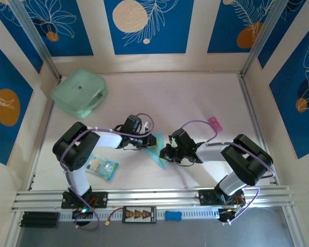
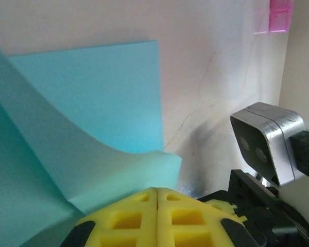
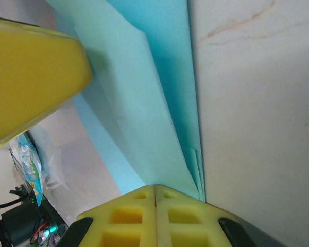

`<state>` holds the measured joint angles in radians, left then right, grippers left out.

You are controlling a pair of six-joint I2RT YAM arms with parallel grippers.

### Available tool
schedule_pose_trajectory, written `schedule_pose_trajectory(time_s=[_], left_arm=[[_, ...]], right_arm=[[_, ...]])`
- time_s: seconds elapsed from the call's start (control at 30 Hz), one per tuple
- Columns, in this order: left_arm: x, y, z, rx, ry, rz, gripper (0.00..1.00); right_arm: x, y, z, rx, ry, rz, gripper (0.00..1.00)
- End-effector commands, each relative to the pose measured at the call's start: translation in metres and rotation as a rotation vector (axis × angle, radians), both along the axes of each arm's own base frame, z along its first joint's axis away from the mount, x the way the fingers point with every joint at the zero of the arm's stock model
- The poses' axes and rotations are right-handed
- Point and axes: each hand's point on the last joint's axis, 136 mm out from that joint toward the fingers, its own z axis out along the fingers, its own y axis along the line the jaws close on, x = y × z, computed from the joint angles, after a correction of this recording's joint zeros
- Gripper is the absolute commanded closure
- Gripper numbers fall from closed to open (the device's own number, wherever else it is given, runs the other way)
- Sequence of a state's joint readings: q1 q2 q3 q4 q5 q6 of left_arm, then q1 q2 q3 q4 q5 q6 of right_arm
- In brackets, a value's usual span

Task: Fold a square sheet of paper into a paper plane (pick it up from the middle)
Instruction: Fourth fold the wing at the center of the table.

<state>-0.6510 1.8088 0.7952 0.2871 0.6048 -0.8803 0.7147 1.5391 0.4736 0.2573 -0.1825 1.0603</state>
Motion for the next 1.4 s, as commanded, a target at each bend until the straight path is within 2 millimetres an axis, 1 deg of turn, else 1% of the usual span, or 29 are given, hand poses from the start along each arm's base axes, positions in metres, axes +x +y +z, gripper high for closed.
schedule_pose_trajectory(time_s=[0.0,0.1,0.2,0.3,0.33,0.43,0.5,0.57,0.73,0.8,0.83,0.9,1.03,1.07,1.17,1.37], left_arm=[[-0.022,-0.007,0.004,-0.017,0.006,-0.078,1.0],[-0.034,-0.013,0.0,-0.011,0.02,-0.114,1.0],[-0.035,-0.011,-0.016,0.026,0.057,-0.1,1.0],[-0.035,-0.005,-0.032,0.079,0.09,-0.084,1.0],[-0.036,0.0,-0.039,0.116,0.104,-0.075,1.0],[-0.038,0.011,-0.05,0.175,0.12,-0.06,1.0],[-0.038,0.013,-0.052,0.187,0.123,-0.058,1.0],[-0.039,0.011,-0.052,0.176,0.129,-0.063,1.0],[-0.04,0.011,-0.053,0.177,0.132,-0.062,1.0],[-0.039,0.01,-0.052,0.169,0.134,-0.062,1.0],[-0.039,0.009,-0.051,0.164,0.132,-0.063,1.0],[-0.038,0.009,-0.05,0.165,0.13,-0.059,1.0],[-0.031,0.009,-0.047,0.156,0.114,-0.036,1.0],[-0.029,0.007,-0.046,0.145,0.114,-0.029,1.0],[-0.021,0.007,-0.045,0.137,0.111,-0.005,1.0],[-0.001,0.006,-0.039,0.115,0.106,0.038,1.0]], right_arm=[[-0.027,-0.026,-0.032,-0.115,0.123,-0.004,0.93],[-0.027,-0.026,-0.032,-0.114,0.125,-0.003,0.93],[-0.028,-0.026,-0.032,-0.114,0.127,-0.002,0.93],[-0.029,-0.027,-0.032,-0.115,0.129,-0.001,0.93],[-0.03,-0.028,-0.033,-0.118,0.129,-0.001,0.93],[-0.029,-0.028,-0.03,-0.116,0.119,0.004,0.93],[-0.027,-0.026,-0.026,-0.107,0.104,0.014,0.93],[-0.024,-0.022,-0.02,-0.097,0.086,0.03,0.93],[-0.012,-0.008,0.002,-0.039,0.024,0.055,0.93],[-0.008,-0.004,0.006,-0.025,0.013,0.059,0.93],[-0.008,-0.004,0.004,-0.027,0.02,0.055,0.93],[-0.014,-0.009,-0.006,-0.052,0.056,0.048,0.93],[-0.039,-0.034,-0.036,-0.154,0.142,0.035,0.96],[-0.045,-0.039,-0.041,-0.174,0.16,0.041,0.96],[-0.052,-0.045,-0.046,-0.194,0.173,0.05,0.96],[-0.054,-0.051,-0.049,-0.222,0.185,0.061,0.97]])
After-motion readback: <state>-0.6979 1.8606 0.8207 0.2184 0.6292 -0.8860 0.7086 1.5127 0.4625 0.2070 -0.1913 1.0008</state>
